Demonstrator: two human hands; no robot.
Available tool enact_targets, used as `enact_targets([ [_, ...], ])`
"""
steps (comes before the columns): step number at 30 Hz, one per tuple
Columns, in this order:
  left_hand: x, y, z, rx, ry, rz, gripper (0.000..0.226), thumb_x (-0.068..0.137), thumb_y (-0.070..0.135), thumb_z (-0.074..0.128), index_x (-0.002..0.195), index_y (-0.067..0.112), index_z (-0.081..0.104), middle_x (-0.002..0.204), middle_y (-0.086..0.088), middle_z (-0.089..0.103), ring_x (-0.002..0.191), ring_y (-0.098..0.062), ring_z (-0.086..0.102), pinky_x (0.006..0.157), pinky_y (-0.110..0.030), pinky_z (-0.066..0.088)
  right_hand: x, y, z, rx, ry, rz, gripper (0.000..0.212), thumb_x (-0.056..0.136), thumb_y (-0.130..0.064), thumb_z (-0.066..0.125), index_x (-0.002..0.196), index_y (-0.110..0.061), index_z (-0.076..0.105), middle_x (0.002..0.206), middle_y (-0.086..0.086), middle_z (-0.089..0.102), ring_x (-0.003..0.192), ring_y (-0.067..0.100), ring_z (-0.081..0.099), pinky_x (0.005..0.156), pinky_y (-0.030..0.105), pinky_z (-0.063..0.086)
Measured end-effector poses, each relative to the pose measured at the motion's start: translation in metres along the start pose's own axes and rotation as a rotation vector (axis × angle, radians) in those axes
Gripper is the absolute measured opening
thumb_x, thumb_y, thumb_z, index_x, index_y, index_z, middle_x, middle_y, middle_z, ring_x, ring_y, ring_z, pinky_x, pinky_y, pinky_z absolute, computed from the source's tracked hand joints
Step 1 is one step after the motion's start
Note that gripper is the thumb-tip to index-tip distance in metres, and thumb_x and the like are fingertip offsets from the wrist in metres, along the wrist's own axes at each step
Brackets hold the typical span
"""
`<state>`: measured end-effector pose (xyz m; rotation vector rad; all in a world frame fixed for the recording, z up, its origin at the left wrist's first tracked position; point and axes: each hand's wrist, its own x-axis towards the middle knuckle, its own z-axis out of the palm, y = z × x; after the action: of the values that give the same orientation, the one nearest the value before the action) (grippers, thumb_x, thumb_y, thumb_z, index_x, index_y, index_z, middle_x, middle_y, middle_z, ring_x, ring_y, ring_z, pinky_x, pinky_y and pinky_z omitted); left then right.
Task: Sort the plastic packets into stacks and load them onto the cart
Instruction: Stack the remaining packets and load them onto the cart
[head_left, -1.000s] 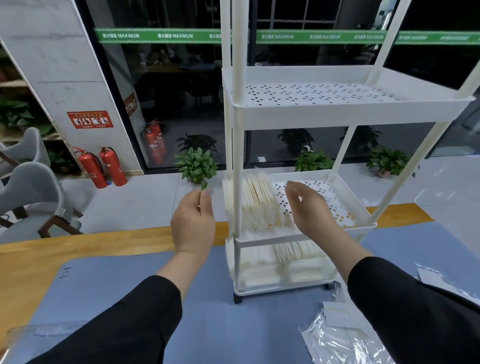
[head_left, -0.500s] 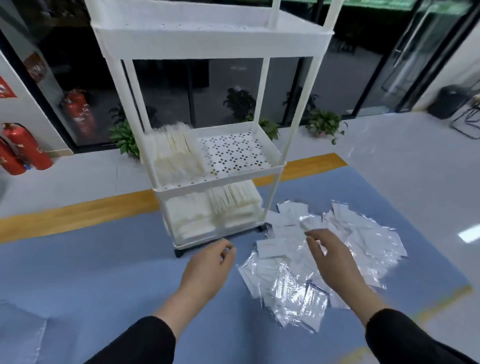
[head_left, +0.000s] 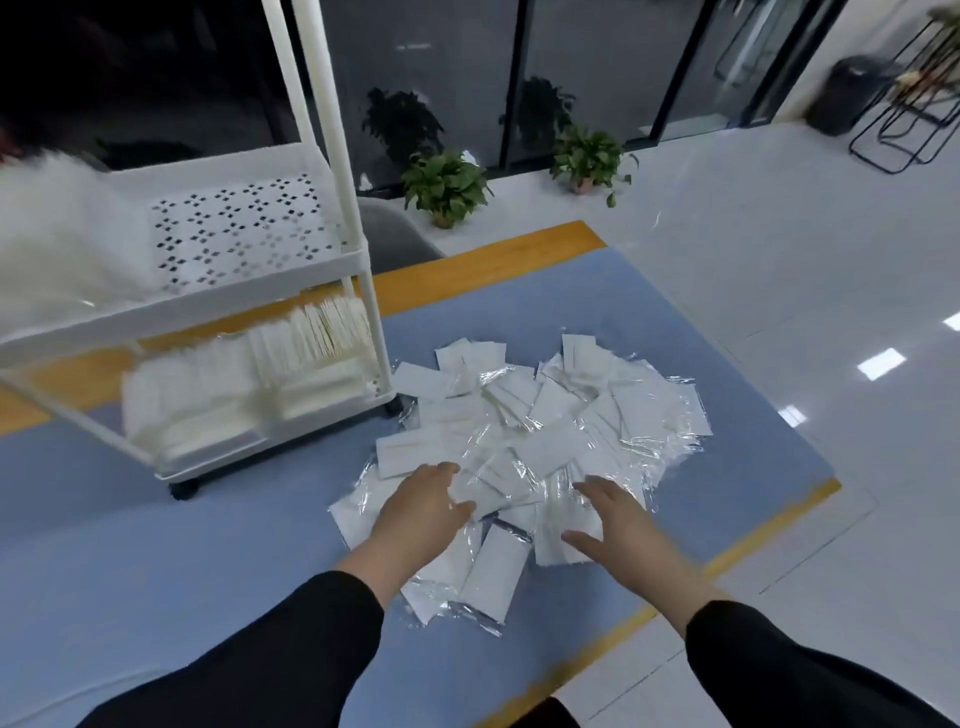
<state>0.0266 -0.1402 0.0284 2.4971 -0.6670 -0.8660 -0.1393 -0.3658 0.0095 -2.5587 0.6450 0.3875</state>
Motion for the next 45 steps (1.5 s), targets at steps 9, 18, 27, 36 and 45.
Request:
enact_targets([
  [9, 0.077, 0.013, 0.067, 0.371, 0.078, 0.215, 0.110, 0.080, 0.076, 0.061, 0.161, 0.035, 0.000, 0.171, -0.002, -0.011, 0.157, -0.024, -0.009, 0.125, -0.053, 0.000, 0.068, 0.030, 0.026, -0.160, 0.080, -0.021, 0.121, 0.068, -0.073, 0.073, 0.158, -0.037, 0.001, 0.167, -0.006, -0.005, 0.155, 0.024, 0.000, 0.121, 0.054, 0.014],
  [18, 0.104, 0.000, 0.115, 0.363, 0.337, 0.383, 0.104, 0.076, 0.093, 0.032, 0.159, 0.042, -0.006, 0.171, 0.006, -0.008, 0.157, -0.013, -0.010, 0.124, -0.051, -0.012, 0.088, 0.055, 0.043, -0.196, 0.484, -0.260, 0.054, 0.085, -0.018, 0.073, 0.134, -0.031, 0.054, 0.134, -0.005, 0.061, 0.107, 0.033, 0.060, 0.086, 0.042, 0.052],
  [27, 0.101, 0.006, 0.118, 0.169, 0.735, 0.784, 0.065, 0.092, 0.064, 0.042, 0.148, 0.032, 0.049, 0.158, -0.002, 0.042, 0.140, -0.024, 0.042, 0.114, -0.049, 0.034, 0.073, 0.043, 0.014, -0.095, 0.742, -0.336, 0.031, 0.094, -0.013, 0.064, 0.120, -0.029, 0.070, 0.108, -0.005, 0.074, 0.101, 0.023, 0.067, 0.078, 0.031, 0.047],
  [36, -0.006, -0.044, 0.057, -0.566, 0.925, 0.578, 0.036, 0.107, 0.036, 0.048, 0.102, 0.007, 0.068, 0.087, -0.010, 0.069, 0.082, -0.016, 0.069, 0.082, -0.050, 0.054, 0.013, -0.020, 0.025, 0.437, 0.721, -0.494, 0.031, 0.094, -0.029, 0.069, 0.122, -0.039, 0.063, 0.087, 0.007, 0.067, 0.069, 0.013, 0.054, 0.070, 0.016, 0.047],
  [45, -0.074, -0.174, 0.033, -0.946, 0.986, 0.357, 0.024, 0.107, 0.015, 0.048, 0.104, 0.020, 0.072, 0.094, -0.005, 0.074, 0.081, -0.021, 0.071, 0.078, -0.033, 0.062, 0.027, -0.178, 0.102, 0.633, 0.327, -0.798, 0.038, 0.088, -0.041, 0.074, 0.122, -0.049, 0.059, 0.106, -0.007, 0.068, 0.087, 0.018, 0.068, 0.081, 0.042, 0.059],
])
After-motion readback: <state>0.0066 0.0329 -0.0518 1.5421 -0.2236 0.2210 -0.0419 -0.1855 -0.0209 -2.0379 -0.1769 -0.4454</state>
